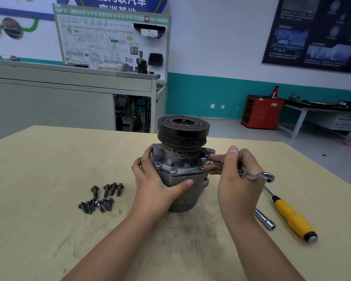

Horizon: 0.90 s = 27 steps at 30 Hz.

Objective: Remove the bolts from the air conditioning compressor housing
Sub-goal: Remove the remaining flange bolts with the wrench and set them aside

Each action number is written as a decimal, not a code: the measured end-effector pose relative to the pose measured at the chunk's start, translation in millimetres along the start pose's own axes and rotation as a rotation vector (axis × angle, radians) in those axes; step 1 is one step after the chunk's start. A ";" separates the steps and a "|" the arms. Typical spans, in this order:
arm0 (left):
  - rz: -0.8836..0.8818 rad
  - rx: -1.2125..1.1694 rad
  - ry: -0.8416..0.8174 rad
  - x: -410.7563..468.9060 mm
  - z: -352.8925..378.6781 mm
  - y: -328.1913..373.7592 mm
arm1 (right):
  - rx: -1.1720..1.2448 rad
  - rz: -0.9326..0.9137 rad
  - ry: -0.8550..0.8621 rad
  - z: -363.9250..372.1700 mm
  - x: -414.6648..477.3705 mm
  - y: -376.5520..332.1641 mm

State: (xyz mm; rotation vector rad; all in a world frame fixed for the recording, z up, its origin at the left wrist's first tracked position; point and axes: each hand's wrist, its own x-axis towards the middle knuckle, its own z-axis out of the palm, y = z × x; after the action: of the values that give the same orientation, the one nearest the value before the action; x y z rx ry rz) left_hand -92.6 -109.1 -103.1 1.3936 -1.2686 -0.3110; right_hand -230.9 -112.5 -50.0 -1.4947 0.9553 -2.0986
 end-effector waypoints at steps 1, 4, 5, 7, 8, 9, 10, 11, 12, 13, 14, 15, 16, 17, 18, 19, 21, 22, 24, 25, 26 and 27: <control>0.000 -0.001 -0.001 0.0 -0.1 0.1 | 0.017 0.031 0.018 0.2 2.3 -0.6; 0.008 0.001 -0.001 -0.4 -0.3 0.3 | 0.148 0.189 0.064 -0.6 12.3 -1.9; 0.012 0.003 0.000 -0.6 -0.3 0.0 | 0.199 0.254 0.069 -1.6 16.8 -1.8; 0.015 0.004 -0.001 -1.0 -0.3 0.1 | 0.268 0.390 0.067 -3.2 27.7 0.1; 0.016 0.003 -0.003 -1.1 -0.4 0.2 | 0.294 0.455 0.061 -3.5 33.5 1.9; 0.017 0.002 -0.004 -1.2 -0.5 0.4 | 0.315 0.514 0.054 -3.2 38.9 4.3; 0.017 0.000 -0.005 -1.3 -0.6 0.7 | 0.328 0.567 0.041 -2.3 43.9 6.7; 0.017 -0.002 -0.005 -1.3 -0.8 0.7 | 0.333 0.618 0.025 -1.1 48.1 9.2; 0.015 -0.003 -0.006 -1.4 -1.0 0.8 | 0.336 0.667 0.007 0.1 51.8 11.8; 0.014 -0.001 -0.007 -1.3 -1.1 0.8 | 0.338 0.715 -0.011 1.4 55.0 14.4; 0.014 0.003 -0.008 -1.1 -1.2 0.6 | 0.336 0.761 -0.029 2.6 57.8 16.6; 0.015 0.006 -0.008 -1.0 -1.2 0.4 | 0.331 0.803 -0.049 3.6 60.1 18.7; 0.015 0.007 -0.008 -0.8 -1.2 0.3 | 0.326 0.839 -0.070 4.6 62.1 20.5; 0.016 0.007 -0.008 -0.6 -1.0 0.1 | 0.320 0.868 -0.091 5.5 63.9 22.2; 0.017 0.009 -0.009 -0.3 -0.7 -0.1 | 0.313 0.892 -0.110 6.2 65.8 23.4; 0.019 0.009 -0.010 -0.3 -0.5 -0.2 | 0.309 0.911 -0.127 6.9 67.6 24.5; 0.020 0.002 -0.011 -0.5 -0.4 -0.2 | 0.320 0.946 -0.152 8.2 71.8 26.0; 0.019 -0.001 -0.013 -0.7 -0.4 0.0 | 0.335 0.962 -0.160 8.5 74.0 26.1; 0.020 0.002 -0.013 -1.1 -0.5 -0.4 | 0.374 0.983 -0.155 8.6 76.6 25.9; 0.021 0.003 -0.013 -1.3 -0.6 -0.5 | 0.397 0.986 -0.140 8.4 76.8 25.9; 0.022 0.005 -0.011 -1.1 -0.7 -0.3 | 0.420 0.981 -0.118 7.6 76.3 25.8; 0.022 0.007 -0.009 -1.1 -0.6 -0.1 | 0.446 0.970 -0.090 6.4 75.4 25.5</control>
State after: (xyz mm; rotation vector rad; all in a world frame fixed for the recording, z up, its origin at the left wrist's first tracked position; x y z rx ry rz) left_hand -92.4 -107.9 -103.5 1.3844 -1.2930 -0.2986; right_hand -253.5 -181.5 -17.0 -0.6647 0.8477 -1.3741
